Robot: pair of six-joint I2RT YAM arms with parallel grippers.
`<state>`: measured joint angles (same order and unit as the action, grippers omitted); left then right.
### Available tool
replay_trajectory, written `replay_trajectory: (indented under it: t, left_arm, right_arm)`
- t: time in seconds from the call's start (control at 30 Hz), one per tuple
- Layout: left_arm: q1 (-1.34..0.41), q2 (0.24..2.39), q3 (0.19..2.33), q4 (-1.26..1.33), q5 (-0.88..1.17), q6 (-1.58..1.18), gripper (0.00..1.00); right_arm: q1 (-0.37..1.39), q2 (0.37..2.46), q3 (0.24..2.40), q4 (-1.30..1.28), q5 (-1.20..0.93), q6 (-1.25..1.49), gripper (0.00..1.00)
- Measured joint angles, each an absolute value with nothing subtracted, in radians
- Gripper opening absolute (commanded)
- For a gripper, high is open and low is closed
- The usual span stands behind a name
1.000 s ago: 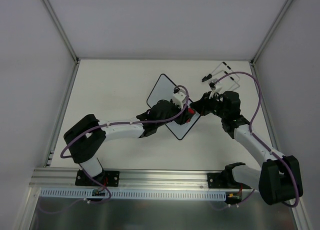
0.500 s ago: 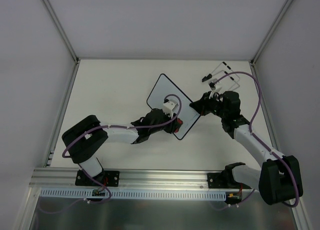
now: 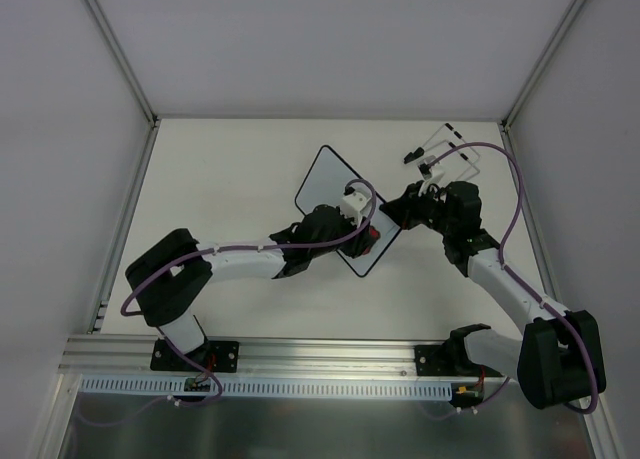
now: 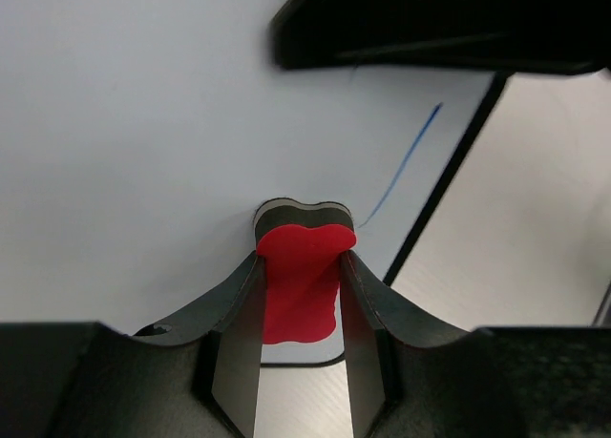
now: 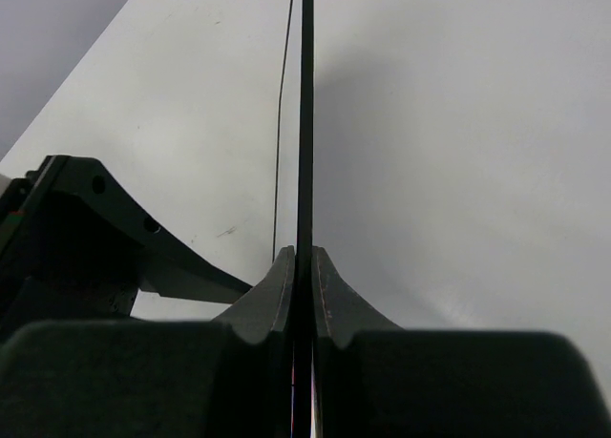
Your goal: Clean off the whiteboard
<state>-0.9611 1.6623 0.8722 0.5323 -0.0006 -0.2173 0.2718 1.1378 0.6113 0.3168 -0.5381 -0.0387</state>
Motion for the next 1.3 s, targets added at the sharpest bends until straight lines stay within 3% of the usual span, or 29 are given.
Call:
replay_trajectory:
  t: [0.73, 1.3]
  left_arm:
    - [-1.021, 1.682, 1.037, 0.494, 0.011, -0.191, 0.0]
    - [-1.022, 1.666, 0.774, 0.587, 0.011, -0.27, 0.0]
  right_arm:
    - [0.273, 1.14, 0.612, 0.308, -0.552, -0.042, 0.0]
    - [0.274, 1.146, 0.617, 0.303, -0.561, -0.042, 0.0]
